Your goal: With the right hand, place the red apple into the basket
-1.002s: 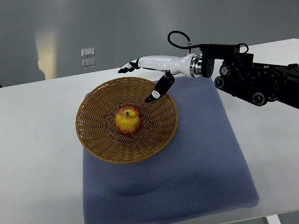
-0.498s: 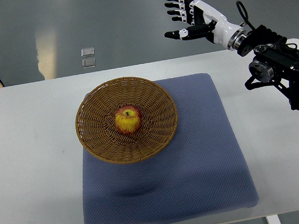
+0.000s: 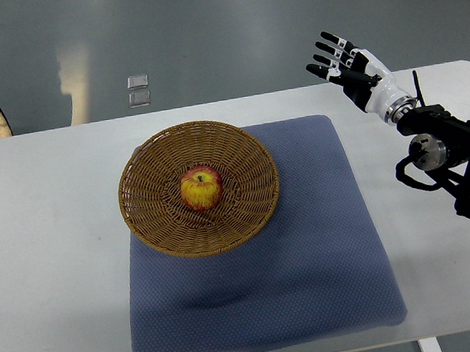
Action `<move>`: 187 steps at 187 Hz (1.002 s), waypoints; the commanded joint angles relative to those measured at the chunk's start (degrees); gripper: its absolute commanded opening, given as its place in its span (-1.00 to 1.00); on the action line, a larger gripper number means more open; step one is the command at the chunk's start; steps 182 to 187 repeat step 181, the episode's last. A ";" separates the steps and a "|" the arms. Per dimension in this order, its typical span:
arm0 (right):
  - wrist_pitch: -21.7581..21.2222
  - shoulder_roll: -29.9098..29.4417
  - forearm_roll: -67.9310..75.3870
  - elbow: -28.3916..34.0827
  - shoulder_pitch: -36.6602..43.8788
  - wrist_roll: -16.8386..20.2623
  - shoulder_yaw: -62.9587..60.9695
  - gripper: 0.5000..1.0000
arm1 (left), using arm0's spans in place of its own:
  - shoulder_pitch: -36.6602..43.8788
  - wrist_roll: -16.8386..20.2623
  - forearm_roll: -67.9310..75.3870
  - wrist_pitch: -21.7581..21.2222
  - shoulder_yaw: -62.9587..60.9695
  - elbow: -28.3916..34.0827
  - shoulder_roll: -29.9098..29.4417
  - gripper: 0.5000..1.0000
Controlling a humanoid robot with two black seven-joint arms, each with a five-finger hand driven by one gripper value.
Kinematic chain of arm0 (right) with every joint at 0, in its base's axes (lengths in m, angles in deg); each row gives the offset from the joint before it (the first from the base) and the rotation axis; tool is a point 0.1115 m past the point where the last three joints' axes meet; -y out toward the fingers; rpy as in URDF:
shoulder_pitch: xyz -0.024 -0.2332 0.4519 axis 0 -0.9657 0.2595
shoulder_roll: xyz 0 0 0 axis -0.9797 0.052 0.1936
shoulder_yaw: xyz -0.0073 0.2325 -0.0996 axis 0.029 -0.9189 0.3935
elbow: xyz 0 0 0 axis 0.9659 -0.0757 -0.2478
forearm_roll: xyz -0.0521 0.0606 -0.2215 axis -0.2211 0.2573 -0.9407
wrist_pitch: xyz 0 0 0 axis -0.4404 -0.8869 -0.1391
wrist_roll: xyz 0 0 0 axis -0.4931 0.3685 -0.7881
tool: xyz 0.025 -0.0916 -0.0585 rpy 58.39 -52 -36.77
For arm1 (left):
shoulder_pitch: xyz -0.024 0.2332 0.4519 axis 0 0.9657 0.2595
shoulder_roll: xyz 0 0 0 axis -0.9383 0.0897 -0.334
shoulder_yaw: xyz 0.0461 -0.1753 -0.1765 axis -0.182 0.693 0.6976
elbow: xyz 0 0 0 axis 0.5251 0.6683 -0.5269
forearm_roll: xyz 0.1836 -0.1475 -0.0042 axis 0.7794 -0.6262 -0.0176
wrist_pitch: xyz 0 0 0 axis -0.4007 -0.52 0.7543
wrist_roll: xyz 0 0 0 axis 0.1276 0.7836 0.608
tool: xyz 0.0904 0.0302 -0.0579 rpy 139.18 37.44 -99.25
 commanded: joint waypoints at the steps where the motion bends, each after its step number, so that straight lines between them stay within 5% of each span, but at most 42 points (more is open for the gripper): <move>1: -0.57 -0.01 5.44 0.02 -0.52 0.02 -0.04 0.65 | -0.01 -0.05 0.00 0.00 0.00 -0.02 0.00 1.00; 187: -1.80 -1.16 8.96 -3.32 -4.21 -2.88 -0.56 0.66 | -0.01 0.04 0.00 0.00 0.00 -0.02 0.00 1.00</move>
